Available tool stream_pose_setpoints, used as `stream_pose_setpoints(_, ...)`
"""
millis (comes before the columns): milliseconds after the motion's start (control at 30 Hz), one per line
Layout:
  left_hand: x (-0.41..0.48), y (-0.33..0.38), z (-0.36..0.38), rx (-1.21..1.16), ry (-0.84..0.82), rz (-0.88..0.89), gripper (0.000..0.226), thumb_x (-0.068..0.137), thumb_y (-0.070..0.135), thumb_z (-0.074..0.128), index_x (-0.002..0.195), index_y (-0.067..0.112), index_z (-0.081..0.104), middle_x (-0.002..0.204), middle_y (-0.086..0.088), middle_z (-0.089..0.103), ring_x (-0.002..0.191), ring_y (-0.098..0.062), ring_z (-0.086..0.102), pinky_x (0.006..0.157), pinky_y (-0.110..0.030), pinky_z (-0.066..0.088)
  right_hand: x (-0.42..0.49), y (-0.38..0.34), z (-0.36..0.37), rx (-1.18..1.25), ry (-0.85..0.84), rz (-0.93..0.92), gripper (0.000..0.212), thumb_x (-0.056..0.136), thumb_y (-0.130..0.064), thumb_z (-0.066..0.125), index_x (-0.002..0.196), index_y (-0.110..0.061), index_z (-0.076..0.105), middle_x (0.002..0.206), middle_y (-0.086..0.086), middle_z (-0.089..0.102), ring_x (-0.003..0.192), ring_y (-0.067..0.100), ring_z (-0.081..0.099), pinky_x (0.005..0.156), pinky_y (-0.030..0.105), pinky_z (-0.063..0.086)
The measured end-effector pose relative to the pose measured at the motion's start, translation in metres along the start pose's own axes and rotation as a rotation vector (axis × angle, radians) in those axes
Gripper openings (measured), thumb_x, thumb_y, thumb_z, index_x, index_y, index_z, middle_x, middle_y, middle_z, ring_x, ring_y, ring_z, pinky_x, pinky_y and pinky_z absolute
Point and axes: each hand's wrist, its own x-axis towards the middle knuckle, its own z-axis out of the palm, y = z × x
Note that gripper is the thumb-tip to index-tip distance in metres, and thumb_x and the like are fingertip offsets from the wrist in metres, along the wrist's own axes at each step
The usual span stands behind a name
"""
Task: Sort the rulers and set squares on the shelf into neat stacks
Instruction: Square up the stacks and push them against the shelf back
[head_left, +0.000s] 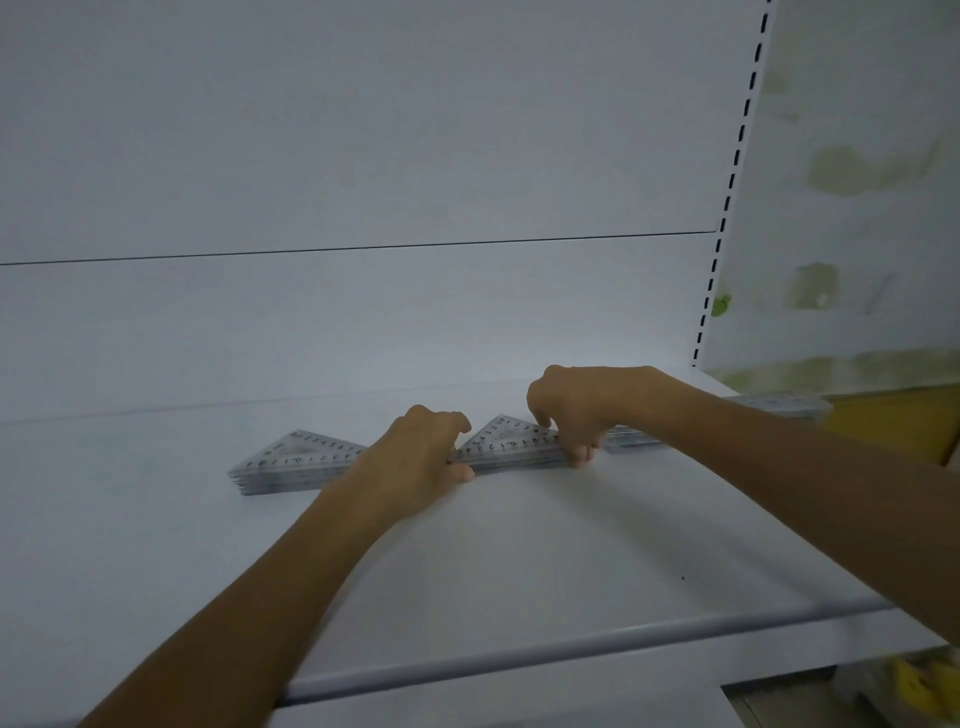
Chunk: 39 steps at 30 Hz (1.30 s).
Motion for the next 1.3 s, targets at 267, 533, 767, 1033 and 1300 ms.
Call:
stream_pose_setpoints(267,-0.002,-0.001,0.002,0.045,0.005,0.013,0.034,0.082,0.010,0.050,0.116,0.005,0.053,0.098,-0.011,0.060,0.089,-0.026,0.060,0.082,-0.042,0.051,0.008,-0.003,0.007,-0.173,0.078,0.010,0.025,0.064,-0.006,0.069,0.058,-0.011,0.046,0.065,0.002,0.053,0.047,0.015,0.048,0.050,0.021,0.037)
stream_pose_setpoints(533,0.000,-0.005,0.003,0.033,0.005,0.003,0.039,0.086,0.008,0.050,0.124,0.010,0.049,0.106,-0.010,0.058,0.095,-0.025,0.058,0.086,-0.041,0.050,0.009,0.001,-0.007,-0.070,-0.039,0.011,0.049,0.066,-0.024,0.079,0.109,-0.009,0.062,0.101,0.005,0.066,0.056,0.011,0.058,0.047,0.015,0.041)
stream_pose_setpoints(767,0.001,-0.005,0.002,0.027,0.008,0.003,0.053,0.085,0.038,0.059,0.131,0.016,0.044,0.109,-0.007,0.059,0.098,-0.022,0.058,0.087,-0.039,0.049,0.019,-0.017,-0.022,0.118,-0.135,-0.086,0.104,0.067,-0.019,0.082,0.145,-0.033,0.014,0.134,0.009,0.047,0.078,0.018,0.061,0.055,0.024,0.053)
stream_pose_setpoints(1033,0.006,-0.007,0.004,-0.086,0.040,0.021,0.050,0.086,0.018,0.062,0.133,0.014,0.045,0.105,-0.008,0.063,0.099,-0.021,0.058,0.089,-0.033,0.046,0.024,-0.029,-0.025,0.053,-0.124,-0.095,0.084,0.066,-0.013,0.081,0.136,-0.025,0.036,0.130,0.012,0.047,0.064,0.020,0.060,0.064,0.035,0.058)
stream_pose_setpoints(1300,0.006,-0.009,0.004,-0.076,0.069,0.018,0.054,0.082,0.031,0.065,0.131,0.017,0.047,0.106,-0.004,0.063,0.093,-0.017,0.058,0.087,-0.031,0.048,0.026,-0.031,-0.023,-0.003,-0.117,-0.063,0.090,0.066,-0.017,0.082,0.139,-0.026,0.030,0.131,0.016,0.048,0.089,0.031,0.067,0.057,0.030,0.054)
